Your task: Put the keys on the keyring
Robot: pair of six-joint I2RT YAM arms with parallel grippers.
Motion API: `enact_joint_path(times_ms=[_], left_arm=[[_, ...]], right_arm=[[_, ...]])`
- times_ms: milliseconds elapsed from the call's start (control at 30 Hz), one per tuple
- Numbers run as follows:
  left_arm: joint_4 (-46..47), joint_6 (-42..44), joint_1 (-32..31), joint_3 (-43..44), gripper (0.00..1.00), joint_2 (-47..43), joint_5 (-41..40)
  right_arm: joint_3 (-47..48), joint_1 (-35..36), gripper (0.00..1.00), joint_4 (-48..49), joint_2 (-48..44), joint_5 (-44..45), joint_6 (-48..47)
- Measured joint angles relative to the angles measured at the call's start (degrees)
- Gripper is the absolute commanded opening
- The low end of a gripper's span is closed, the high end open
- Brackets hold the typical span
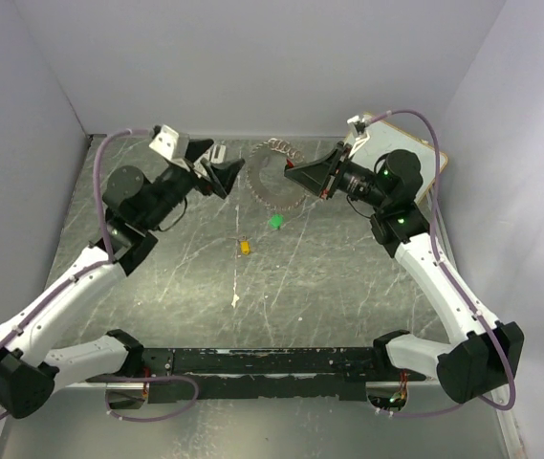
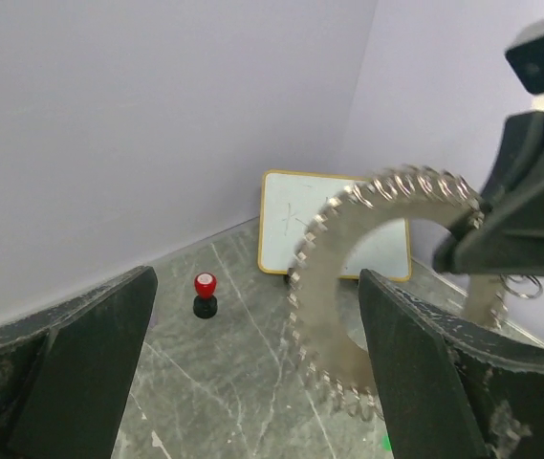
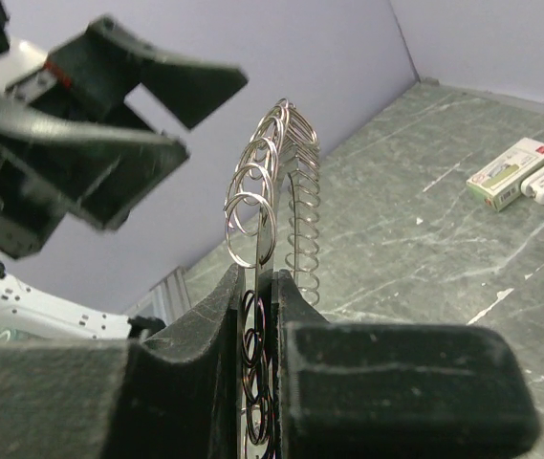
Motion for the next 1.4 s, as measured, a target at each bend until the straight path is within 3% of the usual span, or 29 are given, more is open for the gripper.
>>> enact_joint_path(times_ms=[100, 633, 1033, 1400], left_arm=[[-0.3, -1.2, 4.0, 2.1, 0.99, 2.6, 5.3], [2.7, -7.4, 9.6, 4.6, 1.00, 8.9, 29.4], [6.0, -9.8, 10.1, 4.6, 0.99, 10.2, 34.3], [5.9, -9.9, 10.1, 1.5, 0.95, 9.2, 33.5]], right_arm=[[-0.8, -0.2, 0.00, 0.0, 0.0, -1.8, -1.5], [-1.0, -0.7, 0.00, 0.2, 0.0, -6.7, -3.4], [-1.0, -0.7, 0.00, 0.0, 0.0, -6.6, -4.0], [-7.0, -0.8, 0.00, -6.0, -5.3, 1.5, -15.6]])
